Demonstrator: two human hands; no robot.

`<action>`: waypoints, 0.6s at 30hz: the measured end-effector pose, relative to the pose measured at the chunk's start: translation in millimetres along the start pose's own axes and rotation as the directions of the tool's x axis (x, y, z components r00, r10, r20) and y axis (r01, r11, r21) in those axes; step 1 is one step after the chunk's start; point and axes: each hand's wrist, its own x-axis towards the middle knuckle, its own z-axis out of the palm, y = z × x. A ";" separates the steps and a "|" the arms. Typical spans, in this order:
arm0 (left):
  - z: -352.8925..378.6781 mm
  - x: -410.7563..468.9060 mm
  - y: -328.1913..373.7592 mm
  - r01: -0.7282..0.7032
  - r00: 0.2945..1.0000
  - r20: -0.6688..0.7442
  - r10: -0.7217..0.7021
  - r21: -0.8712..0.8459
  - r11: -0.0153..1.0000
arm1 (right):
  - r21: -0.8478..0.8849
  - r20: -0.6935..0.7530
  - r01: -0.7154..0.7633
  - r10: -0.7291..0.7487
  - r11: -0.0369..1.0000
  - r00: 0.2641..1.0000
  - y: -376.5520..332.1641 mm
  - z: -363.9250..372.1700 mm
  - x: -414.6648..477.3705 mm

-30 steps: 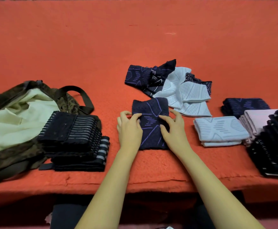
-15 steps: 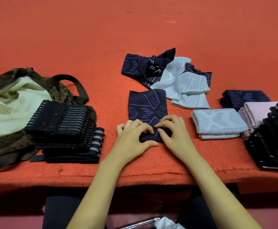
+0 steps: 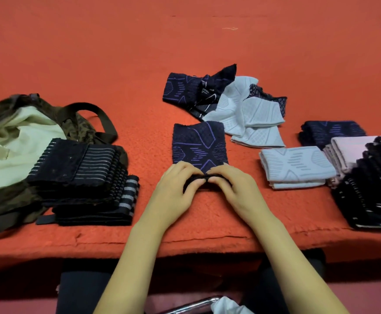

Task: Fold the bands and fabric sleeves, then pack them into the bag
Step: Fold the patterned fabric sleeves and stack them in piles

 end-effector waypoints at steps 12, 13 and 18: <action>4.6 16.1 13.5 0.336 0.923 -0.186 -0.337 -0.036 0.941 | 0.151 -0.211 -0.124 0.155 0.981 0.965 -0.1 -1.9 1.1; 5.3 18.1 14.2 0.360 0.911 -0.194 -0.363 -0.049 0.931 | 0.192 -0.204 -0.143 0.182 0.971 0.962 1.3 -1.7 1.6; 0.7 7.2 14.3 0.224 0.943 -0.232 -0.239 -0.090 0.970 | 0.202 -0.225 -0.183 0.227 0.962 0.948 5.1 1.5 3.8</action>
